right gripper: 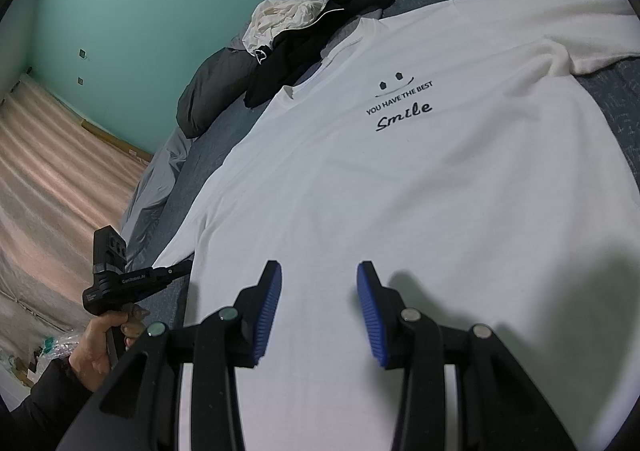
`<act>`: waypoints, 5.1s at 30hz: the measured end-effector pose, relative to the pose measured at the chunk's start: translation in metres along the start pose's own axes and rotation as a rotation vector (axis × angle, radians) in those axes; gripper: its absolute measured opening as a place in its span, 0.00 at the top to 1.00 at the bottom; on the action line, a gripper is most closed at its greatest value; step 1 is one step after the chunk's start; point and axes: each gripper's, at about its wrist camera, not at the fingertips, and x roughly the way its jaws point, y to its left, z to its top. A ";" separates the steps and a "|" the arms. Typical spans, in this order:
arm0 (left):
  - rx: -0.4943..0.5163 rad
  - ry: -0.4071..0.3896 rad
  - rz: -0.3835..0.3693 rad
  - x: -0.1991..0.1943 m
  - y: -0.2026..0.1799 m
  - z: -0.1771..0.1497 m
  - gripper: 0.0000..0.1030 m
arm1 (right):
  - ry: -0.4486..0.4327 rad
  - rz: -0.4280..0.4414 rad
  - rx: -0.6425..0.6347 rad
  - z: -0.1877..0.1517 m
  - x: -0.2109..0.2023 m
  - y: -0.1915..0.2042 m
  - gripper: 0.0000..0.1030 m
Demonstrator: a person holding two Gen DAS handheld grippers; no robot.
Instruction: Fold clothes
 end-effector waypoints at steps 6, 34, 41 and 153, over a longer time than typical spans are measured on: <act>-0.009 0.013 0.003 0.002 0.001 0.001 0.74 | -0.001 -0.002 0.004 -0.001 -0.001 -0.001 0.62; -0.086 -0.049 -0.041 -0.001 0.018 0.010 0.99 | 0.008 -0.005 0.008 0.002 0.000 -0.005 0.62; -0.065 -0.048 0.051 -0.002 0.022 0.017 0.99 | 0.007 -0.004 0.006 0.000 0.001 -0.004 0.62; 0.026 0.047 0.091 -0.132 0.006 -0.157 0.91 | -0.098 -0.086 0.294 -0.009 -0.163 -0.069 0.49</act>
